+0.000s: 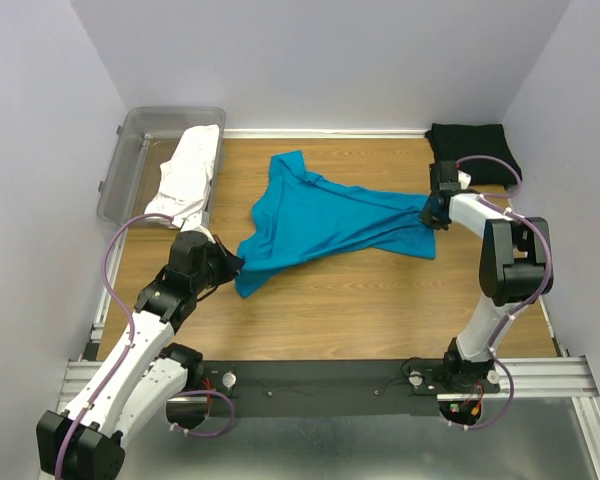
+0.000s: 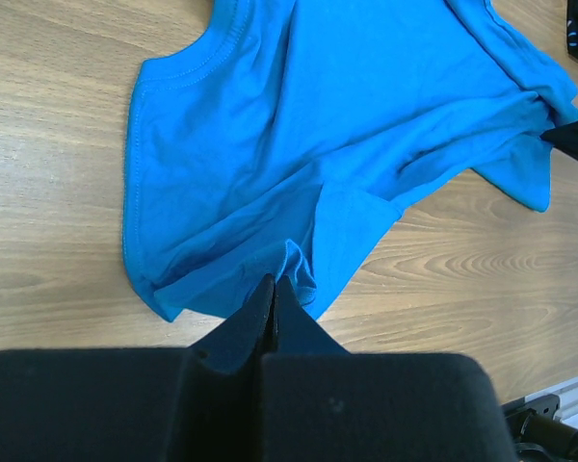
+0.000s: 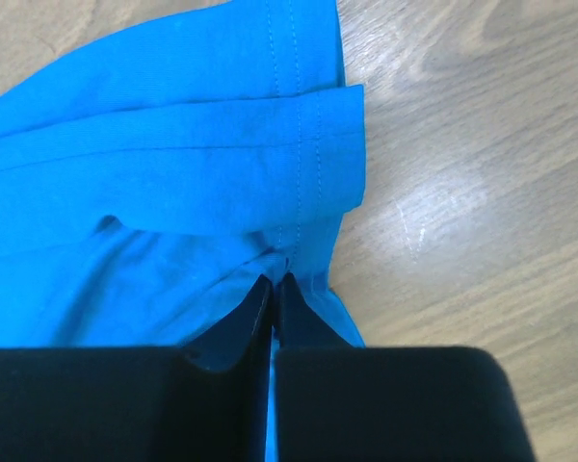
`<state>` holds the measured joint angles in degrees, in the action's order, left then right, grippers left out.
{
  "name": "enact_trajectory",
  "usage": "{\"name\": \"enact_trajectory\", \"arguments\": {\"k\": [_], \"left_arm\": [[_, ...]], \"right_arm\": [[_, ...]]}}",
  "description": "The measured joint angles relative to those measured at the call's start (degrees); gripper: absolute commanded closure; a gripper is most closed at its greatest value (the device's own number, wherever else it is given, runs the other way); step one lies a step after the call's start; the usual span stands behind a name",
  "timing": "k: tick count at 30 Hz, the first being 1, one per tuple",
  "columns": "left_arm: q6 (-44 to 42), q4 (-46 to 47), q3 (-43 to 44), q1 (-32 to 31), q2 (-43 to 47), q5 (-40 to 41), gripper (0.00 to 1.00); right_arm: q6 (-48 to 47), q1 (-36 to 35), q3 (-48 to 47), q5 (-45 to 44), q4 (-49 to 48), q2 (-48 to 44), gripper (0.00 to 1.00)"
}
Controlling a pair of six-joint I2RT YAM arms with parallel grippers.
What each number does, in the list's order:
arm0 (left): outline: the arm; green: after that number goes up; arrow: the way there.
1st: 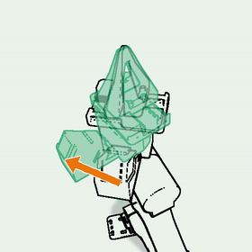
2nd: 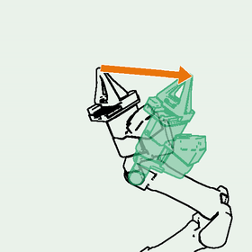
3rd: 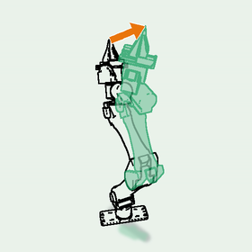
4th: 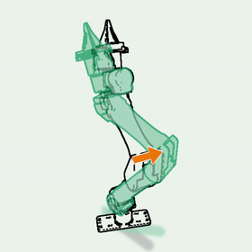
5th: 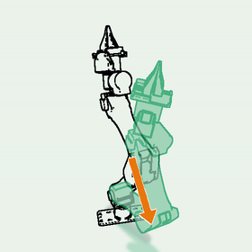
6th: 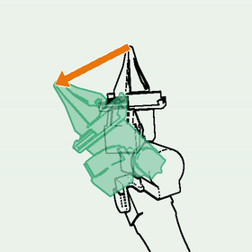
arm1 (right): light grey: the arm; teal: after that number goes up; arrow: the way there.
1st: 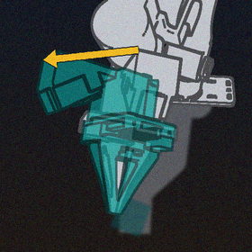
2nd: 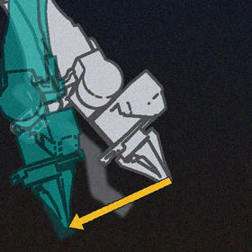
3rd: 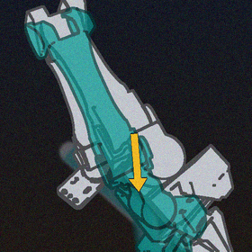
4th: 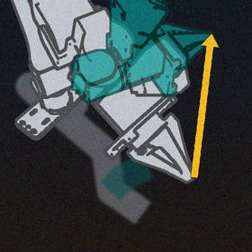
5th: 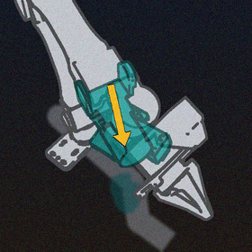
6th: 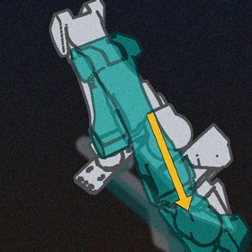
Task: Fold and stack the t-shirts
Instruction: Flatten the tshirt out
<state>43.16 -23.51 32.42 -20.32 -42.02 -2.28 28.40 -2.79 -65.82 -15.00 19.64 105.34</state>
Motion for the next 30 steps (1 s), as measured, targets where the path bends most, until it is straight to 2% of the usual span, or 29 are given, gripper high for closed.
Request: {"name": "enact_trajectory", "arguments": {"k": [9, 11, 18, 21, 22, 30], "left_arm": [[0.00, -0.04, 0.02, 0.00, -1.40, 0.07, 1.00], [0.00, -0.04, 0.02, 0.00, -1.44, 0.07, 1.00], [0.00, -0.04, 0.02, 0.00, -1.44, 0.04, 1.00], [-0.02, -0.04, 0.02, 0.00, -1.42, 0.04, 1.00], [-0.02, -0.04, 0.02, 0.00, -1.38, 0.04, 1.00], [-0.02, -0.04, 0.02, 0.00, -1.25, 0.04, 1.00]], "right_arm": [[-0.98, 0.02, 0.39, -0.39, 1.20, -7.17, 0.89], [-0.94, 0.02, 1.44, -0.33, 1.29, -8.41, 0.85], [-0.48, 0.02, 6.40, 0.42, 1.95, -8.90, 0.82], [-0.39, 0.02, 6.86, 0.68, 2.64, -8.50, 0.75], [-0.37, 0.02, 6.86, 0.83, 2.71, -8.44, 0.69], [-0.59, 0.02, 6.86, 2.45, 2.75, -8.41, 0.62]]}}
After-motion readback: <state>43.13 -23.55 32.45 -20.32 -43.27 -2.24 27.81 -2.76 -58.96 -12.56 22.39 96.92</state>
